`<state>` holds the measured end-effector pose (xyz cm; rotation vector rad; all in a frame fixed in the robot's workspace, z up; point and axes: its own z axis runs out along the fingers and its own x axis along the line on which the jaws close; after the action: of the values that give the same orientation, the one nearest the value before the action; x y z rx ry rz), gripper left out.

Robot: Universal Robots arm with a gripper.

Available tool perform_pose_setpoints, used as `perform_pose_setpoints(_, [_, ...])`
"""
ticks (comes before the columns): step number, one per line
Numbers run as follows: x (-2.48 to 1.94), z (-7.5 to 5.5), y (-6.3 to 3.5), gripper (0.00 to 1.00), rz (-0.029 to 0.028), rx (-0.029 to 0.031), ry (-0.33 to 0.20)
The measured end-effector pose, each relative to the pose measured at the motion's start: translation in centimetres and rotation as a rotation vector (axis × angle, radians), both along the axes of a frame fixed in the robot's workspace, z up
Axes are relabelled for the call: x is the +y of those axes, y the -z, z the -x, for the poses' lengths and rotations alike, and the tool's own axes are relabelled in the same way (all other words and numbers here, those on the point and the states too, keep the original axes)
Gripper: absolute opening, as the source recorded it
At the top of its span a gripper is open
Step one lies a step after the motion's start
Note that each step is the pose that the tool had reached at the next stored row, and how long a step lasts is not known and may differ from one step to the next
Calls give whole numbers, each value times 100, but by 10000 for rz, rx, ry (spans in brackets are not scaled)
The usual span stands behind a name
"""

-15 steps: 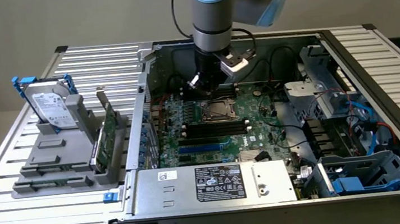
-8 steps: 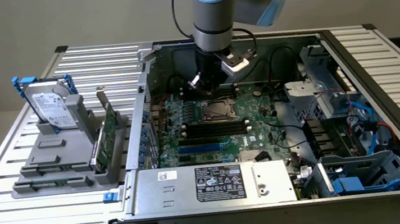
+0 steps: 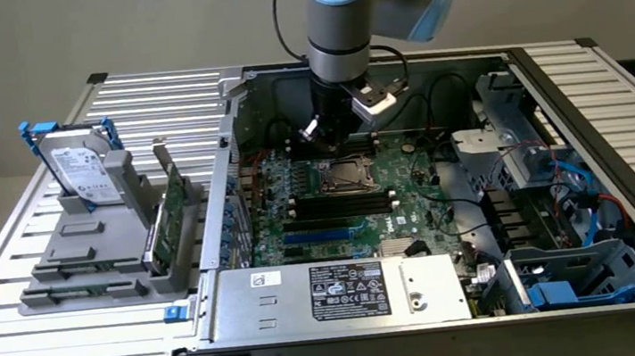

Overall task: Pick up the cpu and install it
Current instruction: 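Install the first cpu locking lever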

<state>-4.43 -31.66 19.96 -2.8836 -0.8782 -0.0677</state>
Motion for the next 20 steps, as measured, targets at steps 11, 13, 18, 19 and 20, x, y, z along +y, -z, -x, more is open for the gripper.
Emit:
perform_pose_setpoints(11, [0,-26,7,11,-1,0,0])
perform_pose_setpoints(13, [0,-33,7,11,0,1,0])
perform_pose_setpoints(18, [0,-52,7,11,-1,4,0])
perform_pose_setpoints(19, [0,-56,7,11,-2,6,0])
perform_pose_setpoints(20, [0,-58,7,11,-1,9,0])
